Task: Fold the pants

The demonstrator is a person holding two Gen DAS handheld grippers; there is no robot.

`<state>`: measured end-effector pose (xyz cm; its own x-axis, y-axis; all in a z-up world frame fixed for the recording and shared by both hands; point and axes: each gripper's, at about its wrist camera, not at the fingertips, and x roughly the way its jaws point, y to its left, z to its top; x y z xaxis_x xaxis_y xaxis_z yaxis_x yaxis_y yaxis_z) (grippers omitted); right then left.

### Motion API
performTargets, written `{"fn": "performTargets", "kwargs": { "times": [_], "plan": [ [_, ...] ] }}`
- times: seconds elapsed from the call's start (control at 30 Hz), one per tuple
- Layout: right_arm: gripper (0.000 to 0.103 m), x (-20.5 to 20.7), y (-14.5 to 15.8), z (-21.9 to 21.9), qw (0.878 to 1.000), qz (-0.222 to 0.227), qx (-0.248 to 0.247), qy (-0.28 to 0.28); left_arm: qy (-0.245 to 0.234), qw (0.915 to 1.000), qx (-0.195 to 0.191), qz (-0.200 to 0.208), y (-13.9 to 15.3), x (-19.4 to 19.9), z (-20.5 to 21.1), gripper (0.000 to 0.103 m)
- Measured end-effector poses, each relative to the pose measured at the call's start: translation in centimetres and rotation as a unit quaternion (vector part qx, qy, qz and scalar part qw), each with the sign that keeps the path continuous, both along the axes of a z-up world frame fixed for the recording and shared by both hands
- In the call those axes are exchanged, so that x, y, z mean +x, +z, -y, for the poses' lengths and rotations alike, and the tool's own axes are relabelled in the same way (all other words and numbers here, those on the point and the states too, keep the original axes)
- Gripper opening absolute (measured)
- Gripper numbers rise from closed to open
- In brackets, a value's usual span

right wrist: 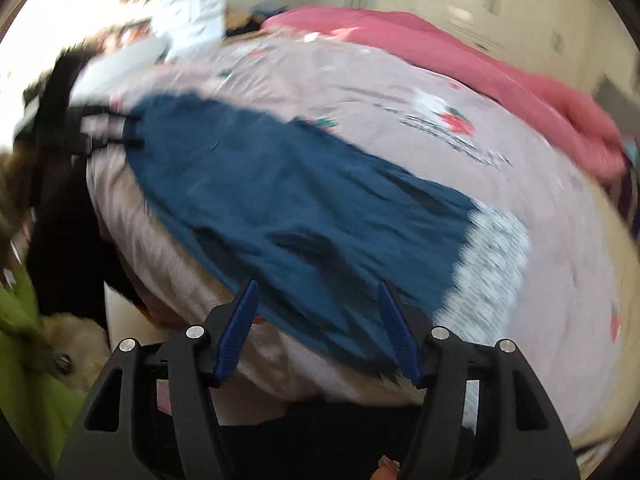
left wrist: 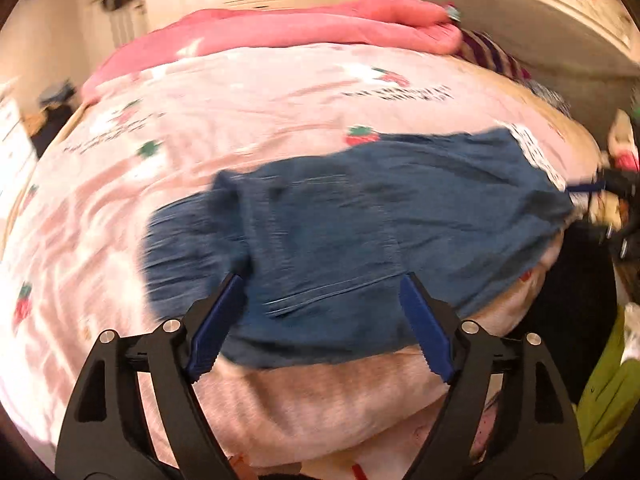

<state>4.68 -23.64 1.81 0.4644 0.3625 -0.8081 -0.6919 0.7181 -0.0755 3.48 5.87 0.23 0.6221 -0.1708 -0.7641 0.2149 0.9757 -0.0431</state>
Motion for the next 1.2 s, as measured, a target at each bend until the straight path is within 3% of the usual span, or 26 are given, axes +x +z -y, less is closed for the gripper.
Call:
{"fn": "performTargets", "kwargs": {
  "times": [0.1,0.2,0.37,0.43,0.47,0.5,0.53,0.63,0.7,0.83,0.97,1.07,1.13,1.2],
  "plan": [
    [0.049,-0.6,-1.0,-2.9,0.999,0.011,-0.020,0.047,0.013,0.9994,-0.031,0.005,0.5,-0.7,-1.7,0.081],
    [0.044,-1.0,-2.1,-5.2,0.994,0.043,-0.064,0.081,0.051,0.9983,-0.024,0.010,0.6,-1.0,-3.2,0.089],
    [0.025,-0.7,-3.5,-7.4,0.987,0.070,-0.104,0.099,0.078,0.9939,-0.078,-0.005,-0.3,0.1,-5.2,0.089],
    [0.009,-0.2,-3.8,-7.6,0.988,0.061,-0.101,0.101,0.088,0.9917,-0.093,-0.012,-1.0,0.9,-5.6,0.086],
    [0.006,0.1,-3.8,-7.4,0.989,0.053,-0.094,0.098,0.095,0.9903,-0.101,-0.014,-1.3,1.3,-6.0,0.072],
    [0.004,0.4,-3.7,-7.3,0.991,0.044,-0.081,0.092,0.101,0.9895,-0.102,-0.015,-1.5,1.6,-6.3,0.049],
    [0.003,0.7,-3.4,-7.0,0.994,0.032,-0.064,0.088,0.108,0.9895,-0.095,-0.015,-1.7,1.7,-6.6,0.037],
    [0.003,1.3,-1.7,-5.9,0.996,-0.011,0.008,0.089,0.101,0.9885,-0.111,-0.017,-1.5,2.3,-7.6,0.022],
    [0.003,1.0,-1.1,-5.6,0.994,-0.026,0.030,0.104,0.096,0.9906,-0.098,-0.007,-0.8,2.3,-7.6,0.017],
    [0.003,0.4,-3.5,-6.3,0.992,-0.026,-0.036,0.119,0.103,0.9899,-0.095,-0.017,-1.0,1.8,-8.0,0.017],
    [0.005,0.1,-5.3,-6.8,0.990,-0.033,-0.058,0.120,0.107,0.9900,-0.089,-0.023,-1.4,1.0,-8.1,0.017],
    [0.021,0.3,-4.3,-6.0,0.990,-0.065,-0.028,0.120,0.109,0.9903,-0.084,-0.023,-0.9,0.4,-8.1,0.022],
    [0.042,0.6,-2.9,-5.3,0.991,-0.070,-0.006,0.113,0.108,0.9910,-0.077,-0.017,-0.2,-0.1,-8.2,0.026],
    [0.046,1.4,-0.7,-4.1,0.992,-0.069,0.036,0.102,0.110,0.9921,-0.061,-0.008,0.6,-0.6,-8.1,0.039]
  ]
}}
